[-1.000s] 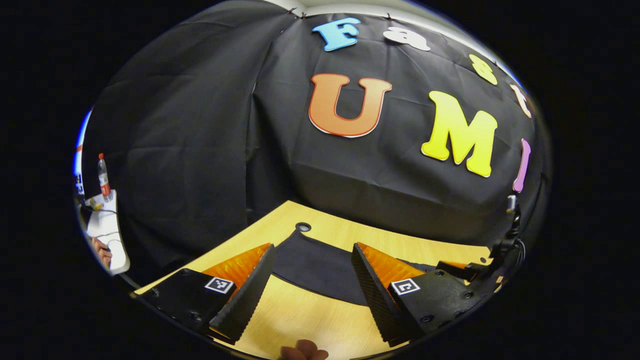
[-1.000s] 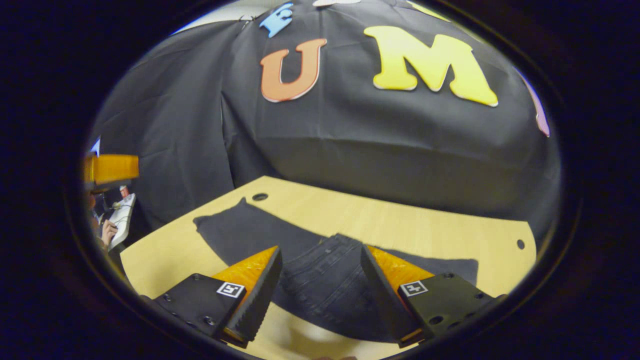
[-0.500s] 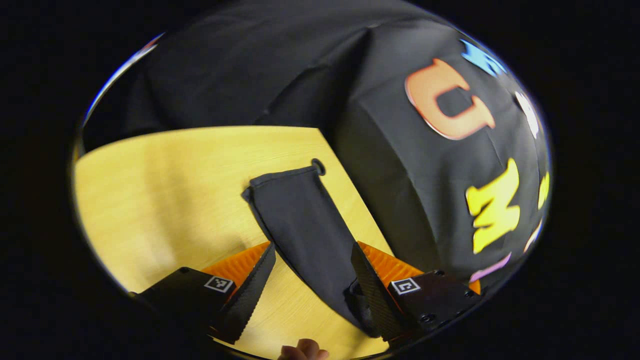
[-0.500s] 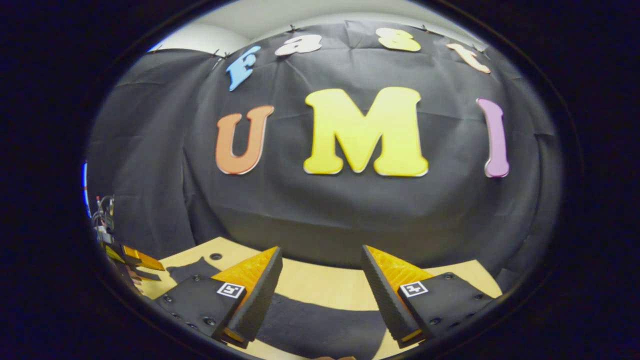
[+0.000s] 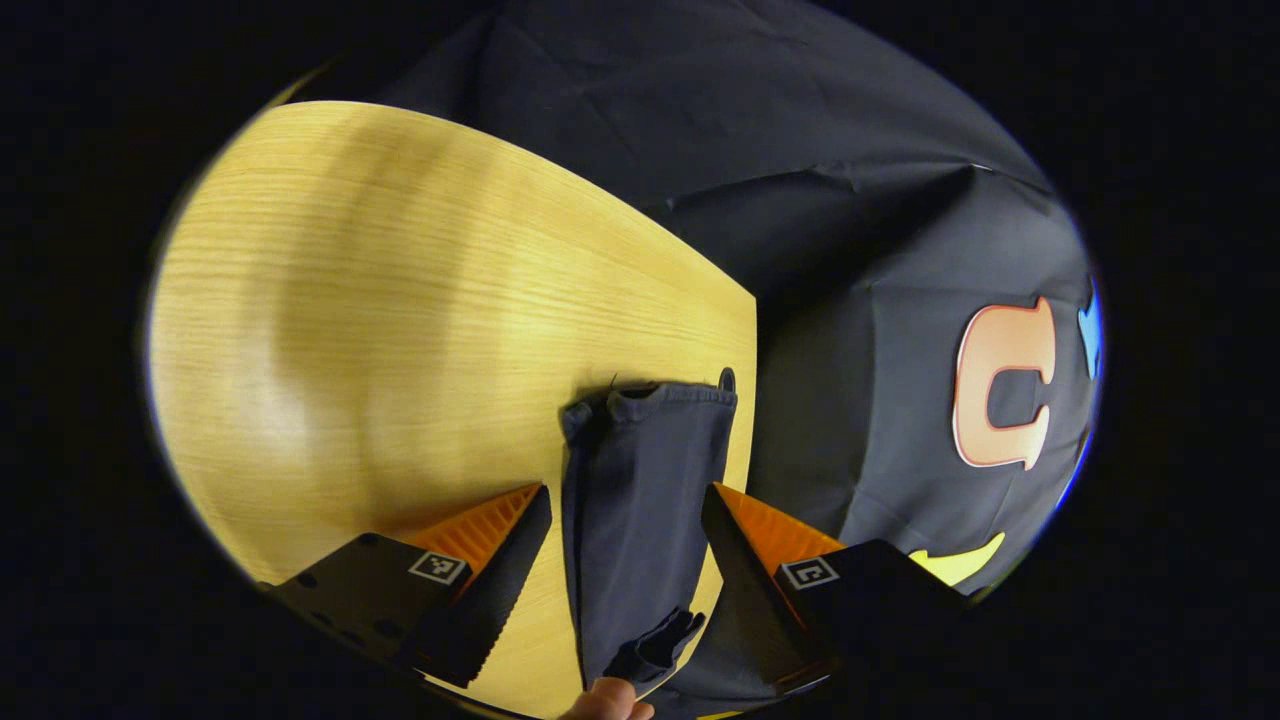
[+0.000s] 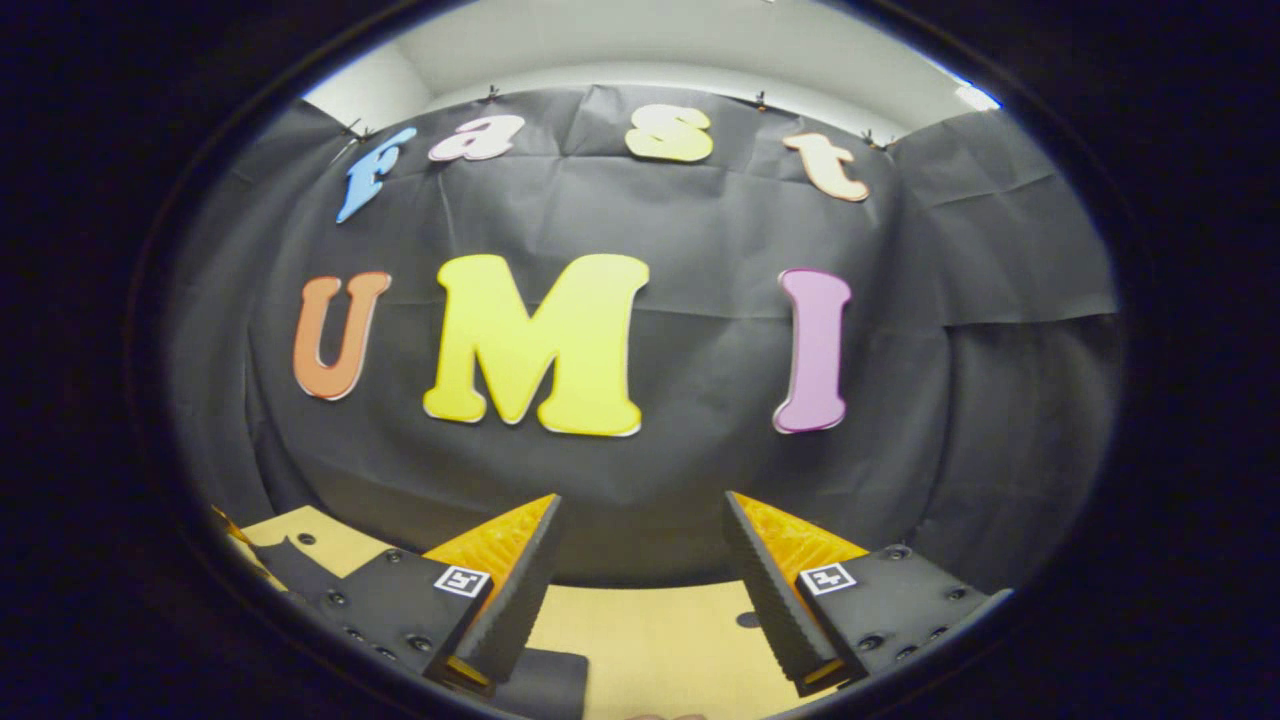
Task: Grasp the waist and the cuffs of the jeans and fold them to make the two legs overlap; first hold the waist and fold one-third of the jeans toward the cuffs, then hold the cuffs and fold the remaining one-third in the same direction to finish folding.
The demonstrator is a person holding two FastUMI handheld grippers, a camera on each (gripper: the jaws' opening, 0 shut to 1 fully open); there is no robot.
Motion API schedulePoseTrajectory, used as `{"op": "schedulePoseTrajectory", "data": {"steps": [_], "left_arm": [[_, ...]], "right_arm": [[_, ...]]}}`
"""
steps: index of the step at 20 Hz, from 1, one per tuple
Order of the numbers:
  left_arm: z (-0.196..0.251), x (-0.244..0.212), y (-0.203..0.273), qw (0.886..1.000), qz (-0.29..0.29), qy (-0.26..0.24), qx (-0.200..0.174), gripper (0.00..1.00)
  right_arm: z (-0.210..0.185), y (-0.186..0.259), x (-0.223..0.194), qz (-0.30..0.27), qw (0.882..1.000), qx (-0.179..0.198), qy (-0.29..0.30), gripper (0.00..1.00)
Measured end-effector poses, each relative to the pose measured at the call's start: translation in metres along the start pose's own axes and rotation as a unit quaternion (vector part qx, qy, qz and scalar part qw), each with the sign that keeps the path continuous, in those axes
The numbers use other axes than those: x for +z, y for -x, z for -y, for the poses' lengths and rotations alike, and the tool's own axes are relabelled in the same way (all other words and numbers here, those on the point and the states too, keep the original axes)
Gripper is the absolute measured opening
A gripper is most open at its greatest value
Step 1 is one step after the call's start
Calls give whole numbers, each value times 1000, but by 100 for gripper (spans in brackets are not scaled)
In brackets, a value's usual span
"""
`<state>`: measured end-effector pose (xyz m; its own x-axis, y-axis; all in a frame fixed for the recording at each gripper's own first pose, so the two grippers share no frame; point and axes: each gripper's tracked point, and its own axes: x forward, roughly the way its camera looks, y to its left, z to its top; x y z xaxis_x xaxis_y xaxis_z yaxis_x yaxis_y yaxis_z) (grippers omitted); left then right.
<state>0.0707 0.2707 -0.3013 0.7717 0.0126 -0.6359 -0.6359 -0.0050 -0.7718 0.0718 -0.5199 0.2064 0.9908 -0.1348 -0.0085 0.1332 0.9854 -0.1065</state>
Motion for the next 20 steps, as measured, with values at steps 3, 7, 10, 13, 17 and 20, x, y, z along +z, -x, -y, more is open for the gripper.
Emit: {"op": "schedulePoseTrajectory", "data": {"steps": [3,7,10,13,17,20], "left_arm": [[14,-3,-19,1000,1,-1,-13,98],[18,-5,-41,1000,6,20,-23,96],[0,-5,-50,1000,9,15,7,34],[6,-8,-37,997,20,-70,10,6],[56,-24,-16,974,52,-220,-14,4],[111,-56,8,937,73,-336,-56,4]], "right_arm": [[26,0,1,-1,1000,-26,-1,93],[40,6,-5,-13,999,-38,-2,96],[48,7,-2,-10,999,-42,9,96],[57,9,1,-7,999,-49,11,94],[61,8,-5,-17,998,-52,15,94],[59,10,-9,-26,999,-46,13,94]]}}
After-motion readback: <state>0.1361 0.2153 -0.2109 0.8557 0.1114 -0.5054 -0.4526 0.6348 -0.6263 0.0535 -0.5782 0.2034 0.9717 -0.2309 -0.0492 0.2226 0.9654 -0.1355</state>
